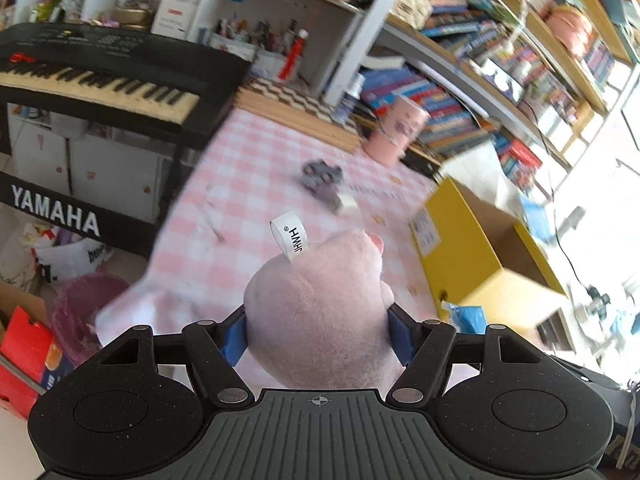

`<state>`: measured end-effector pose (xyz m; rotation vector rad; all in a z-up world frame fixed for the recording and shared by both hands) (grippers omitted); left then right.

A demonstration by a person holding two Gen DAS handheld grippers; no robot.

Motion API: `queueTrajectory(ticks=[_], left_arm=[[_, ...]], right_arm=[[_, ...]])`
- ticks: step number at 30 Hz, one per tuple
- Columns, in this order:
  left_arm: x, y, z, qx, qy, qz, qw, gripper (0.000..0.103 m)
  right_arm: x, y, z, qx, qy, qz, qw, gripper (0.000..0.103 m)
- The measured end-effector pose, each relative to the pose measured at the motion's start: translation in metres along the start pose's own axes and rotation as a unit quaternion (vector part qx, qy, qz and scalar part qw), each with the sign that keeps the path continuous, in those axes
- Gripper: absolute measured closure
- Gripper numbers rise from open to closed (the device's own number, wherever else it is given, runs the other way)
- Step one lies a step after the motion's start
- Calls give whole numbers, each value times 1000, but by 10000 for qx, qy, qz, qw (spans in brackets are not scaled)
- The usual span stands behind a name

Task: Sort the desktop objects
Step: 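Lift and carry the pig and blue block toward the yellow box with both tools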

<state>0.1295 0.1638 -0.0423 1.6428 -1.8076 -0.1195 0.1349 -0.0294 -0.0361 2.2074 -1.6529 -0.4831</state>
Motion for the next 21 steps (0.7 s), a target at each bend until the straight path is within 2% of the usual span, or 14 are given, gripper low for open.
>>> queueTrajectory(ticks=[8, 13, 21], left_arm=[[35, 2, 18, -189, -387, 496, 9978, 34], [62, -2, 28, -362, -681, 886, 9931, 34], [90, -7, 42, -568, -911, 1247, 9864, 34]], right_arm=[[23, 40, 23, -82, -327, 507, 9981, 77], [39, 60, 30, -24, -484, 844, 9953, 77], [64, 82, 43, -46, -769, 1291, 9886, 77]])
Point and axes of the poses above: each gripper's, at about its wrist camera, not at the fingertips, and y roughly against the way its jaws point, x to its right, z to its underside, the point moved 6 cm from there along -y, roughly the way its jaws point, and after that the axes turned 10 degrees about x, right-handed, at the moved point
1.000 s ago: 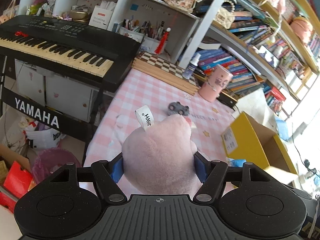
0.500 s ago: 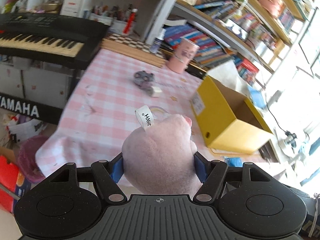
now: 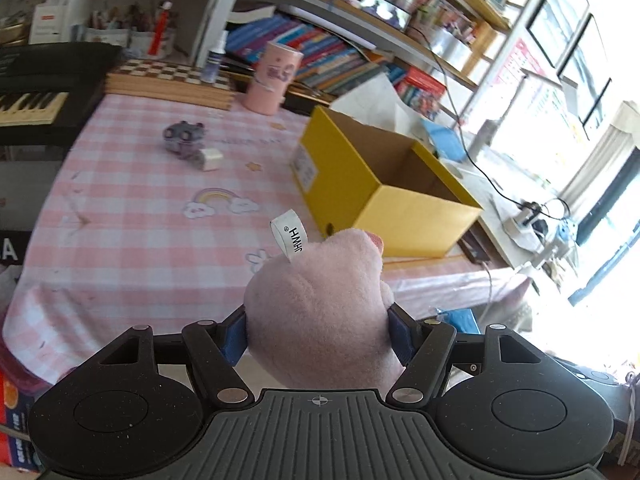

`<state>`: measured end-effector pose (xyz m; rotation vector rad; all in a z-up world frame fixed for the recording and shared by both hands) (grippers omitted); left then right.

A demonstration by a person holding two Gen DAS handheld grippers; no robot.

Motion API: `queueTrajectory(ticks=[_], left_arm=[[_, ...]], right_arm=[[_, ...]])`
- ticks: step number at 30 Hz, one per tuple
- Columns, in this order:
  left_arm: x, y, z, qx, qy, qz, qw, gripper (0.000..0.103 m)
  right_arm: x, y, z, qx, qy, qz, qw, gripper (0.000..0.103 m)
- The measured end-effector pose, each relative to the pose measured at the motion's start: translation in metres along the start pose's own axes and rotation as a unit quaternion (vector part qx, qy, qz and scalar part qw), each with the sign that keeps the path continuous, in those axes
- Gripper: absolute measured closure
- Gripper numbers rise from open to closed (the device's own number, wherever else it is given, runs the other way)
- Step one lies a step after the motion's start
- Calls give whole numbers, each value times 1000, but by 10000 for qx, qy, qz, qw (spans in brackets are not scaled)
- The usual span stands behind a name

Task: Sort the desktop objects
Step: 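Lift and carry the pig and blue block toward the yellow box with both tools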

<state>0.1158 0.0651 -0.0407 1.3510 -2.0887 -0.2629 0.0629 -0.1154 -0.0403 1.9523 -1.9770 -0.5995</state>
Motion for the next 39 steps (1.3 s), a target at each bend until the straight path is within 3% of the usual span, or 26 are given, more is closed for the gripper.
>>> queueTrajectory(ticks=[23, 30, 35, 39], left_arm=[[62, -58, -2, -337, -493, 381, 9975, 34], [96, -83, -19, -98, -758, 596, 9953, 34], [121, -102, -48, 317, -853, 747, 9930, 34], [138, -121, -80, 732, -996, 663, 9901, 34]], right_arm=[[74, -23, -6, -233, -499, 400, 9977, 78], [104, -40, -25, -130, -419, 431, 9981, 78], [131, -54, -48, 89, -371, 437, 9983, 78], [150, -65, -75, 387, -266, 390, 9981, 78]])
Point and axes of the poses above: each gripper's, at about its wrist camera, not at the fingertips, and y roughly against the way its jaws point, x to its right, z to its underside, the point moved 6 cm from there along -y, roughly the way its jaws point, and after that the axes turned 10 degrees about x, right-handed, at the moved point
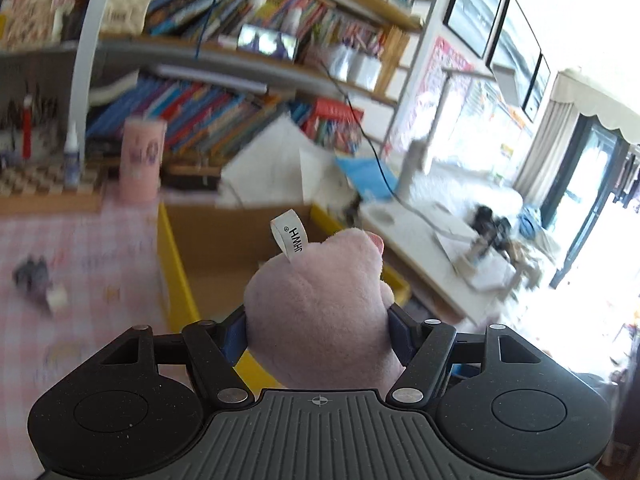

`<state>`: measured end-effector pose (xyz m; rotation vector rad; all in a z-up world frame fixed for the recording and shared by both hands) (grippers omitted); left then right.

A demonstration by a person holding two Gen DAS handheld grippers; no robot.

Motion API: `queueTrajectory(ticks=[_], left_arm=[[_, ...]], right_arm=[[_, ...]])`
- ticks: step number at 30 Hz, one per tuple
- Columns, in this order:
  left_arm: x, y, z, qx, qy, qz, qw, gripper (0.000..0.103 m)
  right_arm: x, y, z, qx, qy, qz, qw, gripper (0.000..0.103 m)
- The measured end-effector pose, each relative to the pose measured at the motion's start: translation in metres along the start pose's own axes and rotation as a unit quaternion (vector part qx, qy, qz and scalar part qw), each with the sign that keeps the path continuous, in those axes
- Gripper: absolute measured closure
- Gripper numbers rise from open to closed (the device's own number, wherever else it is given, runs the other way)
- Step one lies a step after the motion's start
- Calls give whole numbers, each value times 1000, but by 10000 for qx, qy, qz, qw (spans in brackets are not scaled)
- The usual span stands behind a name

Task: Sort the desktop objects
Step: 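Lift and carry the pig and blue block toward the yellow box with both tools, then lower the pig into the yellow box and open left tool while right tool lowers the blue block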

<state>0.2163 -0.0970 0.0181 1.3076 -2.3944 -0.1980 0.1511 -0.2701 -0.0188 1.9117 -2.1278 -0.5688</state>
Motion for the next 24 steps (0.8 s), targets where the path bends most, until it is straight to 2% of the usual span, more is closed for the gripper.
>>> queueTrajectory(ticks=[3, 6, 9, 12, 17, 19, 24], left_arm=[[-2, -21, -17, 196, -168, -257, 9993, 34], [-6, -46, -24, 173, -312, -632, 9974, 34], [-14, -75, -18, -41, -567, -999, 9934, 33], [-19, -103, -2, -470, -914, -1295, 9862, 33], [-24, -123, 23, -959, -1064, -1524, 9779, 32], [-29, -125, 29, -1086, -1025, -1635, 9752, 29], [-29, -126, 23, -1039, -1110, -1685, 9739, 21]], right_arm=[[11, -14, -23, 187, 38, -115, 9998, 78], [17, -30, -45, 370, 116, -267, 9989, 78], [19, -48, -63, 497, 218, -446, 9975, 78], [14, -71, -76, 520, 412, -650, 9957, 78], [2, -121, -84, 174, 691, -1028, 9921, 78], [-4, -140, -85, -2, 806, -1145, 9901, 78], [-18, -187, -81, -612, 1180, -1447, 9805, 78]])
Point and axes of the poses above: each gripper's, at about its wrist camera, not at the fingertips, and y roughly against the way its jaws point, x to its right, z to its underside, the point moved 6 cm from there along -y, roughly the way its jaws point, and after that the axes turned 10 degrees about x, right-handed, at the moved point
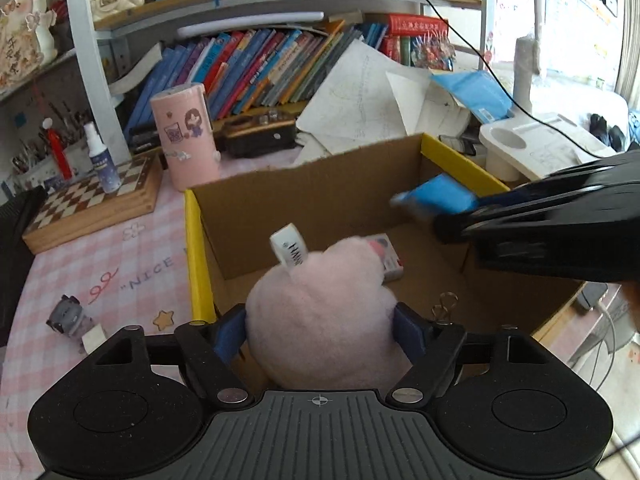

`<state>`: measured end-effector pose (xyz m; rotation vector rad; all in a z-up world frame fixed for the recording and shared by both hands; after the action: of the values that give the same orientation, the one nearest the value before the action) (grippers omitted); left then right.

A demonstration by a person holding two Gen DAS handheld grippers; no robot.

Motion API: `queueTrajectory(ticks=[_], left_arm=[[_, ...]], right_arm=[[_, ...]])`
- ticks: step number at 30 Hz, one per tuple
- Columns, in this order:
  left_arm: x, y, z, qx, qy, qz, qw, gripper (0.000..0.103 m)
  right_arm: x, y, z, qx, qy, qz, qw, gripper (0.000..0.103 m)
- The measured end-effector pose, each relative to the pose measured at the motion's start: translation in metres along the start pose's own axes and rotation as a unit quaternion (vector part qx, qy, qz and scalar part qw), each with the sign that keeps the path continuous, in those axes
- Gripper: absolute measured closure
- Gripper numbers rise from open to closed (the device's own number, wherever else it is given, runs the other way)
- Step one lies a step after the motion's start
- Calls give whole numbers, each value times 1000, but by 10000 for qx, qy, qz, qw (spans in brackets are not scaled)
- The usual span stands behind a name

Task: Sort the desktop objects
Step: 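Lower the pig into the yellow box and open left tool while right tool lowers the blue block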

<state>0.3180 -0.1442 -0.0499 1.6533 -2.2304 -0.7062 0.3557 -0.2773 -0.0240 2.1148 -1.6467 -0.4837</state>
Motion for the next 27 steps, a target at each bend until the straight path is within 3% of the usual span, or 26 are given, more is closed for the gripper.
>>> queueTrajectory(ticks=[7, 13, 15, 17, 27], left_arm=[[-9, 22, -16, 667, 262, -122, 9974, 10], [-20, 38, -20, 941, 555, -297, 9936, 10], [-25, 43, -21, 999, 637, -385, 9922, 10], [-31, 48, -22, 1074, 724, -462, 9905, 10], [-44, 77, -13, 1357, 970, -467, 9849, 9]], right_arm=[[0, -45, -7, -533, 339, -247, 9977, 78], [-5, -58, -10, -568, 442, -336, 9968, 72], [-6, -59, -11, -504, 455, -336, 9971, 60], [-7, -55, -12, -417, 457, -306, 9976, 56], [-8, 2, -23, 521, 179, 7, 9985, 48]])
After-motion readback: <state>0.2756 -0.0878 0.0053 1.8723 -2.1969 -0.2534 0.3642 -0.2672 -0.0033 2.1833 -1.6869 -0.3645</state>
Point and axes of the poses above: each gripper's, at about its wrist camera, not at the fingertips, and y roughly against the way its jaws point, x to its right, z to its underside, the point moved 6 cm from there along -y, roughly the way its jaws point, and after that the axes turned 10 degrees about x, right-handed, at the moved point
